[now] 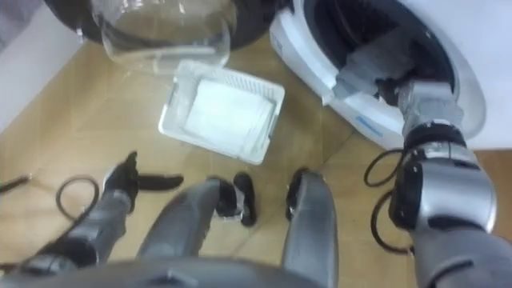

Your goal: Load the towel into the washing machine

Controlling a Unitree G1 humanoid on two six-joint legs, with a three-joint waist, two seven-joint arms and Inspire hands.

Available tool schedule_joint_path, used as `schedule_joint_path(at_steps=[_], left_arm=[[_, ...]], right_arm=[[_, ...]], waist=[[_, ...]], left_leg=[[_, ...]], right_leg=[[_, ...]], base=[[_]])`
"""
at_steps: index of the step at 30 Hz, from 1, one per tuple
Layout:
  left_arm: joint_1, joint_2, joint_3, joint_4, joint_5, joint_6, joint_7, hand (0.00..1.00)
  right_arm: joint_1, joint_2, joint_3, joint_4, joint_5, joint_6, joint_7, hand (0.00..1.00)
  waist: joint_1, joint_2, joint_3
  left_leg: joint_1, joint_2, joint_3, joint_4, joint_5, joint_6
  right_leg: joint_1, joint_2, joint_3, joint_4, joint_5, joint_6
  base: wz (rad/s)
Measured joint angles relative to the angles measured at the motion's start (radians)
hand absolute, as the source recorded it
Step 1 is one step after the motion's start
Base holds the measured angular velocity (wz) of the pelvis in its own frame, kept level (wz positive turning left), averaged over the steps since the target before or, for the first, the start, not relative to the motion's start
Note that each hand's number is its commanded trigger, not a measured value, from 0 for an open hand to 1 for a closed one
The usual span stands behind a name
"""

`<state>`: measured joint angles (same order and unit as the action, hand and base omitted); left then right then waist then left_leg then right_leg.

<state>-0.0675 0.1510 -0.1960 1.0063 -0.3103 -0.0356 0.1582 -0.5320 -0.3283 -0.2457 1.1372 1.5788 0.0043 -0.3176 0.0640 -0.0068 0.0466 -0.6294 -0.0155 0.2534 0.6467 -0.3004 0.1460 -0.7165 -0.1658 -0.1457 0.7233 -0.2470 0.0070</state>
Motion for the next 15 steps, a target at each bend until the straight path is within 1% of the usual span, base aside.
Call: schedule_joint_path(at_steps=[2,4,5,6,7,8,9,10,11,12,13,14,15], left_arm=[[-0.002,-0.001,0.000,0.030,0.001,0.005,-0.001,0.00],[-0.002,0.001,0.000,0.065,0.001,0.007,-0.002,0.00],[-0.002,0.001,0.000,0.075,0.001,0.008,-0.003,0.00],[0.002,0.002,0.000,0.090,0.005,0.010,-0.009,0.00],[0.001,0.002,0.000,0.108,0.029,0.011,-0.021,0.00],[0.001,0.004,0.001,0.116,0.040,0.011,-0.025,0.00],[0.001,0.006,0.022,0.125,0.057,0.011,-0.036,0.00],[0.006,0.007,0.048,0.136,0.069,0.012,-0.039,0.00],[0.012,0.009,0.059,0.139,0.071,0.013,-0.040,0.00],[0.027,0.011,0.077,0.144,0.083,0.014,-0.039,0.00],[0.044,0.013,0.082,0.146,0.095,0.014,-0.038,0.00],[0.053,0.015,0.082,0.148,0.100,0.014,-0.038,0.00],[0.069,0.019,0.083,0.153,0.102,0.014,-0.039,0.00]], right_arm=[[0.048,0.008,0.011,0.019,-0.007,-0.007,0.047,0.00],[0.115,0.034,0.029,0.068,-0.020,-0.007,0.121,0.00],[0.126,0.042,0.029,0.085,-0.028,-0.007,0.133,0.00],[0.157,0.054,0.036,0.122,-0.043,-0.008,0.158,0.00],[0.200,0.063,0.051,0.157,-0.064,-0.008,0.188,0.00],[0.225,0.067,0.057,0.180,-0.080,-0.008,0.203,0.00],[0.255,0.074,0.069,0.230,-0.135,-0.007,0.230,0.00],[0.295,0.082,0.083,0.263,-0.196,-0.006,0.247,0.00],[0.317,0.086,0.095,0.269,-0.220,-0.006,0.251,0.00],[0.357,0.094,0.111,0.279,-0.277,-0.004,0.271,0.00],[0.385,0.096,0.125,0.305,-0.350,-0.002,0.295,0.00],[0.400,0.098,0.138,0.311,-0.384,-0.001,0.301,0.00],[0.431,0.102,0.159,0.312,-0.436,-0.001,0.308,0.00]], waist=[[-0.004,-0.001,-0.0012],[-0.003,-0.004,-0.0053],[-0.003,-0.006,-0.0066],[-0.005,-0.008,-0.0090],[-0.009,-0.003,-0.0149],[-0.011,-0.003,-0.0171],[-0.012,-0.003,-0.0173],[-0.007,-0.006,-0.0209],[-0.007,-0.005,-0.0219],[-0.011,-0.004,-0.0225],[-0.021,-0.001,-0.0244],[-0.025,0.000,-0.0259],[-0.032,0.002,-0.0298]], left_leg=[[0.025,0.000,-0.006,-0.020,0.001,-0.002],[0.076,0.004,-0.016,-0.057,0.004,-0.008],[0.092,0.003,-0.016,-0.071,0.005,-0.010],[0.124,0.003,-0.022,-0.095,0.008,-0.014],[0.147,0.005,-0.039,-0.110,0.011,-0.019],[0.160,0.005,-0.046,-0.122,0.012,-0.022],[0.190,0.008,-0.060,-0.147,0.016,-0.028],[0.217,0.013,-0.062,-0.172,0.019,-0.032],[0.229,0.017,-0.062,-0.181,0.020,-0.033],[0.255,0.020,-0.062,-0.202,0.023,-0.038],[0.280,0.021,-0.063,-0.220,0.025,-0.042],[0.294,0.022,-0.064,-0.231,0.027,-0.044],[0.322,0.022,-0.064,-0.251,0.029,-0.047]], right_leg=[[0.033,0.001,-0.013,-0.019,0.000,0.001],[0.094,0.016,-0.023,-0.070,0.004,0.005],[0.110,0.018,-0.024,-0.083,0.006,0.006],[0.146,0.023,-0.030,-0.108,0.008,0.007],[0.185,0.031,-0.046,-0.143,0.015,0.008],[0.204,0.033,-0.056,-0.161,0.018,0.007],[0.246,0.044,-0.071,-0.201,0.028,0.008],[0.279,0.055,-0.076,-0.239,0.040,0.006],[0.296,0.062,-0.076,-0.259,0.046,0.007],[0.325,0.070,-0.077,-0.291,0.056,0.006],[0.356,0.079,-0.077,-0.318,0.062,0.007],[0.371,0.081,-0.078,-0.332,0.064,0.007],[0.399,0.086,-0.079,-0.354,0.068,0.007]], base=[[0.05],[0.02],[0.00],[0.06],[0.13],[0.23],[0.13],[0.04],[-0.11],[-0.10],[-0.07],[-0.04],[-0.05]])
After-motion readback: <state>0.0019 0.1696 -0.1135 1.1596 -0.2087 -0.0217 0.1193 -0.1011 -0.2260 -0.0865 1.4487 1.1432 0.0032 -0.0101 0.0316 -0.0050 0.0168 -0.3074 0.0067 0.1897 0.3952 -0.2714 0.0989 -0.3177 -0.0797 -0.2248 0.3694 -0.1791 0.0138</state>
